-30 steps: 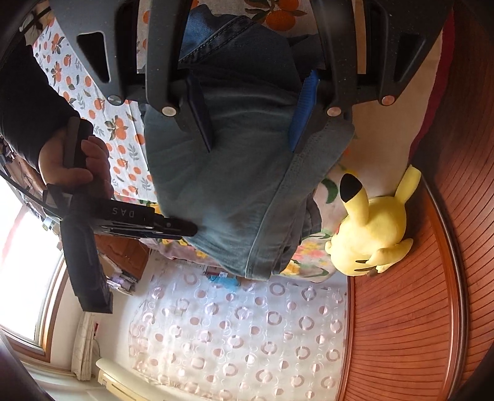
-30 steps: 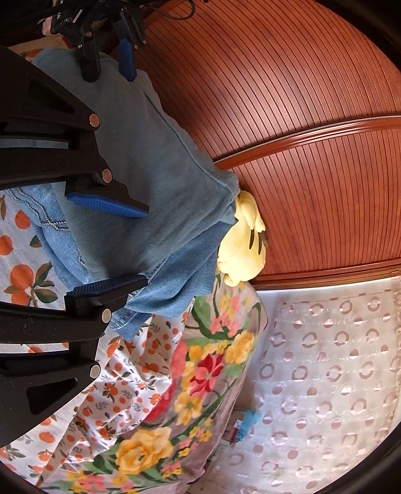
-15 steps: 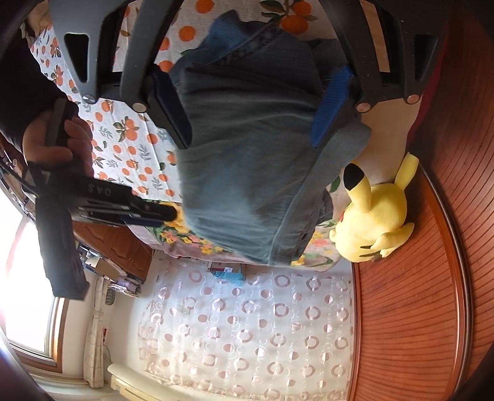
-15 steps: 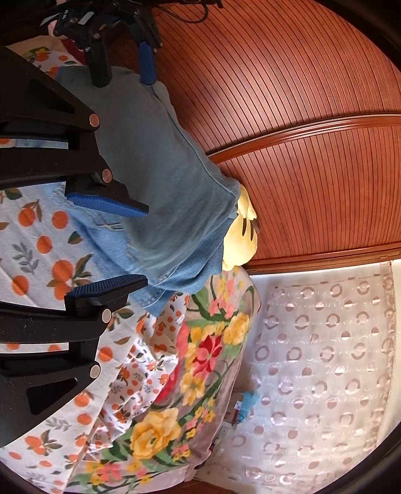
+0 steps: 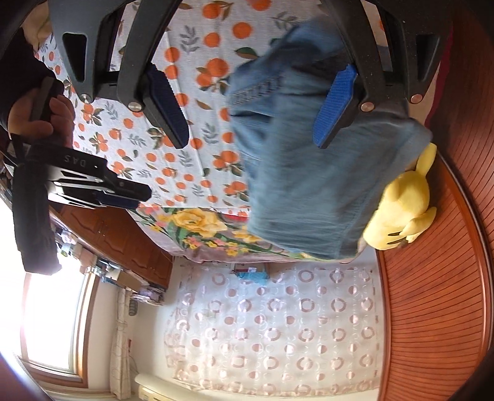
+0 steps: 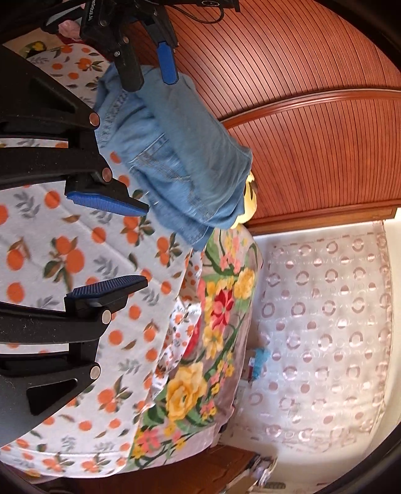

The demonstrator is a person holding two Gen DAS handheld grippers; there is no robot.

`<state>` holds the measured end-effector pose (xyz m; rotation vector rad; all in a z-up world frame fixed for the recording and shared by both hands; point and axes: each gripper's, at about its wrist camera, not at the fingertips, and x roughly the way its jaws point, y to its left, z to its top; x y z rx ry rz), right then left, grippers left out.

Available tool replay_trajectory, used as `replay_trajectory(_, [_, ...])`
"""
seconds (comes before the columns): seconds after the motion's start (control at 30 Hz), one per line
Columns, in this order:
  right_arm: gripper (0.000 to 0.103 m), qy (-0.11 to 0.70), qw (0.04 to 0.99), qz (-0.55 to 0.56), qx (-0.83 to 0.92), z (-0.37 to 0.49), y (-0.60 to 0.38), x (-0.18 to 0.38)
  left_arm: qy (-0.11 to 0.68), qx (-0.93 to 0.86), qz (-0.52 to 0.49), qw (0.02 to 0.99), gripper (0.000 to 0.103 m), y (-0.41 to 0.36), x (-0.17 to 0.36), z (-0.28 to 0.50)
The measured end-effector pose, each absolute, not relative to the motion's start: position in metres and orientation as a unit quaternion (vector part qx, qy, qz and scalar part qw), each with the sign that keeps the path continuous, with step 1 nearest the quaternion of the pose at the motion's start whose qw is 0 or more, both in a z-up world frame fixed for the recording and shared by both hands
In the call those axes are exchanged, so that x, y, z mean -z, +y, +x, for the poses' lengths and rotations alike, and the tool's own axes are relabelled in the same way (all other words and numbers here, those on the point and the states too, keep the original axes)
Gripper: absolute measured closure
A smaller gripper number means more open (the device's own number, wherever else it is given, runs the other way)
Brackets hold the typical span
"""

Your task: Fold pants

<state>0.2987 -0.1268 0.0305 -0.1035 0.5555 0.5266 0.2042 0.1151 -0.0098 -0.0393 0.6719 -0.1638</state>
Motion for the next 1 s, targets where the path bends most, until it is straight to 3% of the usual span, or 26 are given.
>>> replay_trajectory(0.33, [0.051, 0.257, 0.947, -0.035, -0.190, 0.210, -0.160, -0.035, 0.298, 0.108, 0.001, 0.948, 0.020, 0.069, -0.004, 0.168])
replay_trajectory(0.53, [0.037, 0.236, 0.958, -0.024, -0.162, 0.154, -0.172, -0.043, 0.274, 0.119, 0.003, 0.954, 0.020, 0.052, -0.021, 0.140])
replay_trajectory(1.0, [0.035, 0.188, 0.973, -0.008, -0.135, 0.046, -0.181, -0.059, 0.243, 0.092, 0.025, 0.965, 0.020, 0.027, -0.042, 0.086])
